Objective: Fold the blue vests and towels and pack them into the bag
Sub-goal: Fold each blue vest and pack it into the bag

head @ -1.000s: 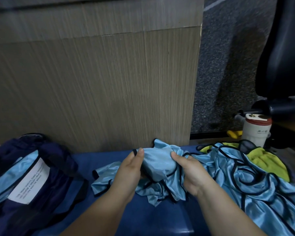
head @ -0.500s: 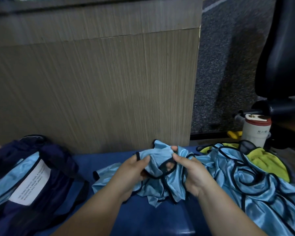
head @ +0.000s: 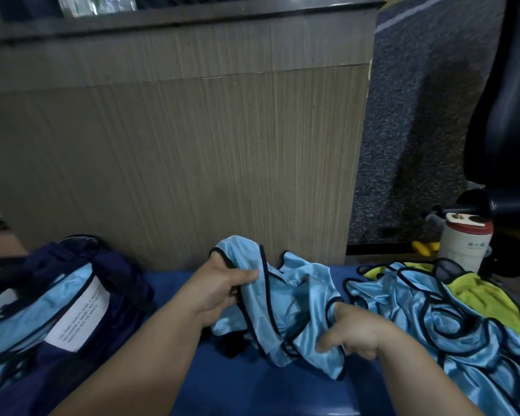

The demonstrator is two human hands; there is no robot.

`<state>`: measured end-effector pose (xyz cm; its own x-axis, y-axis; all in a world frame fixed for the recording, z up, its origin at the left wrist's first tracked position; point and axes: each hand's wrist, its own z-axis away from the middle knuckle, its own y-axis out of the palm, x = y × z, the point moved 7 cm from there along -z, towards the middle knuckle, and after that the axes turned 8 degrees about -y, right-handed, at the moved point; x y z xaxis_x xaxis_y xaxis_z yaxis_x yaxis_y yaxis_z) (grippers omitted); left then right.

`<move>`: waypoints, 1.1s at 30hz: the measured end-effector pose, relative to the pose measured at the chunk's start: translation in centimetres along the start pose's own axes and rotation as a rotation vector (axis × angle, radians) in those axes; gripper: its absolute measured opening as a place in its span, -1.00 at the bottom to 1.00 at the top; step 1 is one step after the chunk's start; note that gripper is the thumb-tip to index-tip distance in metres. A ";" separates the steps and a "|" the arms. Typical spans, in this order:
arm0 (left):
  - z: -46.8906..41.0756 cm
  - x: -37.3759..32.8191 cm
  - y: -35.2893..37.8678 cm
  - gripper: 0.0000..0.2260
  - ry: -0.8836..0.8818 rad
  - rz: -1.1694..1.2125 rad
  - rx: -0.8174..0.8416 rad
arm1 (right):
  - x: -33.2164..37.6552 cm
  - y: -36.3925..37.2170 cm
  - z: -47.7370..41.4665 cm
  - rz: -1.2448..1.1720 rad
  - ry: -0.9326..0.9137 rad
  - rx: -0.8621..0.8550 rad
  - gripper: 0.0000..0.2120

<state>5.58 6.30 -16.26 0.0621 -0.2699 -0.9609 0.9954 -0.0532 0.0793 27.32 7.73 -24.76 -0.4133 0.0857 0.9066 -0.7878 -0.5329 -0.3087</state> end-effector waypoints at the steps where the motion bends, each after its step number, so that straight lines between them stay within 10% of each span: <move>1: 0.1 0.0 -0.3 -0.51 -0.005 -0.029 -0.008 | 0.1 0.1 0.1 0.005 -0.007 -0.015 -0.45; 9: 2.5 -2.4 -2.9 -0.75 0.017 0.042 -0.177 | 7.0 -0.9 1.2 -0.138 -0.203 -0.367 -0.77; 14: 3.5 -4.9 -6.3 0.06 0.042 0.082 -0.259 | 13.7 -1.5 2.9 -0.197 -0.306 -0.382 -0.83; 19: 7.5 -8.7 -6.8 -0.77 0.096 0.182 -0.182 | 18.8 -1.6 4.3 -0.252 -0.345 -0.345 -0.77; 33: 13.2 -19.1 -12.0 -0.83 0.249 -0.245 -0.153 | 28.4 -3.4 8.1 -0.366 -0.544 -0.249 -0.53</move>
<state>-8.50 -0.60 4.68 -0.1816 -0.0245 -0.9831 0.9812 0.0621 -0.1828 21.96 5.10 4.36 0.1349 -0.2454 0.9600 -0.9409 -0.3356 0.0464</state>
